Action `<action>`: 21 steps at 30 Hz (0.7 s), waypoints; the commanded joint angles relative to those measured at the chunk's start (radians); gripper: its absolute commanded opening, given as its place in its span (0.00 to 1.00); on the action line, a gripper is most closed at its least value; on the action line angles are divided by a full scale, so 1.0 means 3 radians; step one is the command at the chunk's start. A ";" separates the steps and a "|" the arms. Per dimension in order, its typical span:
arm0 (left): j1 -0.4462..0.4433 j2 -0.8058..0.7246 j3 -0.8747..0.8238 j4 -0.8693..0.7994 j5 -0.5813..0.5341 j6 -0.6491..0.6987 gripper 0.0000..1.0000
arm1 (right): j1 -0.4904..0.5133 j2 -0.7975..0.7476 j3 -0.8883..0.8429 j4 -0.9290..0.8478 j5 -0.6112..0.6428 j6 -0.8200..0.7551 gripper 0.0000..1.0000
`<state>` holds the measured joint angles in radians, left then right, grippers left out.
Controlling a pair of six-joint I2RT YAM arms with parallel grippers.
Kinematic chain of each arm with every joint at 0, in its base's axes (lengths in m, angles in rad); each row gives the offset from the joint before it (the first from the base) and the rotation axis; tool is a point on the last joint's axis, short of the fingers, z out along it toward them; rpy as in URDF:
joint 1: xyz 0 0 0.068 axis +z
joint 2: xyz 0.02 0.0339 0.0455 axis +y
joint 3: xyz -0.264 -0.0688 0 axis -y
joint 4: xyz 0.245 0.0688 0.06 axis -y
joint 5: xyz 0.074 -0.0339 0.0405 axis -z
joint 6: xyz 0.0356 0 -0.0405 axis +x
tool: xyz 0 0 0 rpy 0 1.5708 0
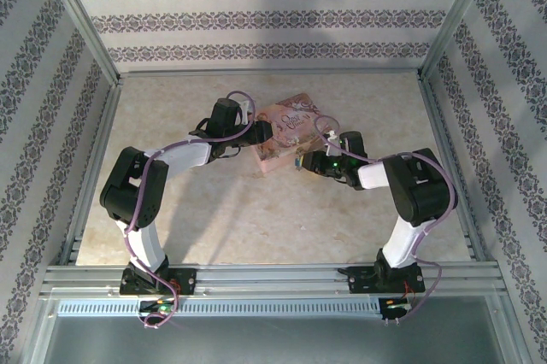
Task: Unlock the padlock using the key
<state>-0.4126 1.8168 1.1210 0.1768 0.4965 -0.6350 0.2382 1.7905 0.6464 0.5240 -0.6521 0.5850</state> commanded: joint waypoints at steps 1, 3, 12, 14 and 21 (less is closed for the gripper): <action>-0.0035 0.0045 -0.0122 -0.0219 -0.0055 -0.0005 0.43 | 0.0039 0.0091 0.0070 0.0232 -0.0035 0.0073 0.32; -0.0031 0.0047 -0.0128 -0.0229 -0.0068 0.0007 0.43 | 0.0055 0.0138 0.0070 0.0311 -0.0055 0.0114 0.31; -0.0034 0.0041 -0.0147 -0.0236 -0.0075 0.0007 0.43 | 0.0100 0.0259 0.0029 0.0650 -0.0112 0.0293 0.31; -0.0035 0.0046 -0.0144 -0.0237 -0.0075 0.0005 0.43 | 0.0112 0.0289 0.0033 0.0704 -0.0112 0.0317 0.30; -0.0032 0.0049 -0.0147 -0.0240 -0.0079 0.0007 0.43 | 0.0153 0.0375 0.0044 0.0823 -0.0056 0.0397 0.27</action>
<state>-0.4126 1.8168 1.1149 0.1905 0.4923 -0.6350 0.2657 1.8801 0.6479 0.7162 -0.6697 0.6865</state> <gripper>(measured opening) 0.434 0.273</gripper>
